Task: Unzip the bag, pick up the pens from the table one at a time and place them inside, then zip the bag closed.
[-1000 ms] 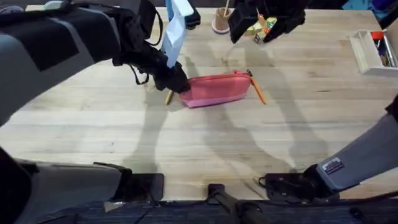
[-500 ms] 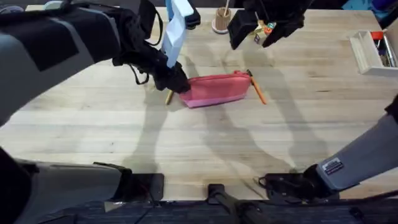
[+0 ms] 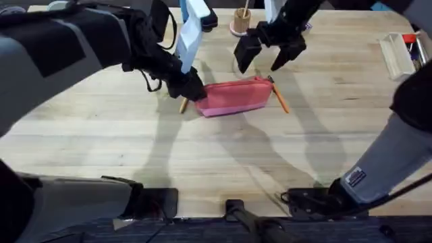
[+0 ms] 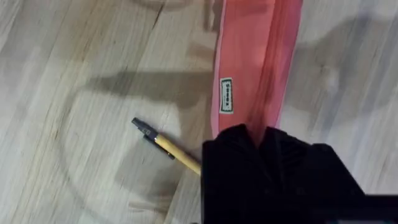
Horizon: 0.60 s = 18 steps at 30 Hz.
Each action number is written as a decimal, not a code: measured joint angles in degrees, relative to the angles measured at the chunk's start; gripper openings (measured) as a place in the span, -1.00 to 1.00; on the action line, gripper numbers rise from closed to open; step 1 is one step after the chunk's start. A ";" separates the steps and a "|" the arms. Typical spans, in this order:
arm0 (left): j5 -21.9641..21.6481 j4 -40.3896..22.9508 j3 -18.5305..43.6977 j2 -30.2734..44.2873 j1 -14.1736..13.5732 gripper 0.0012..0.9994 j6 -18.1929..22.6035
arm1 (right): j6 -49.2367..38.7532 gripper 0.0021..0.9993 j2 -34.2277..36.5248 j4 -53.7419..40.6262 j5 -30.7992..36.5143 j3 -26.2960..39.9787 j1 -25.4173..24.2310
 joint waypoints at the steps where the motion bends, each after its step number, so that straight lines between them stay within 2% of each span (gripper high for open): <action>1: 0.02 0.00 0.00 0.00 0.00 -0.92 0.00 | 0.01 0.99 0.52 -0.16 0.00 -0.01 0.08; 7: 0.00 0.00 0.00 0.00 0.00 -0.92 0.00 | 0.17 0.95 3.14 -1.48 -0.06 -0.04 0.40; 18: -0.01 0.00 0.00 0.00 0.00 -0.92 0.00 | 0.21 0.69 4.48 -2.28 -1.49 -0.07 0.44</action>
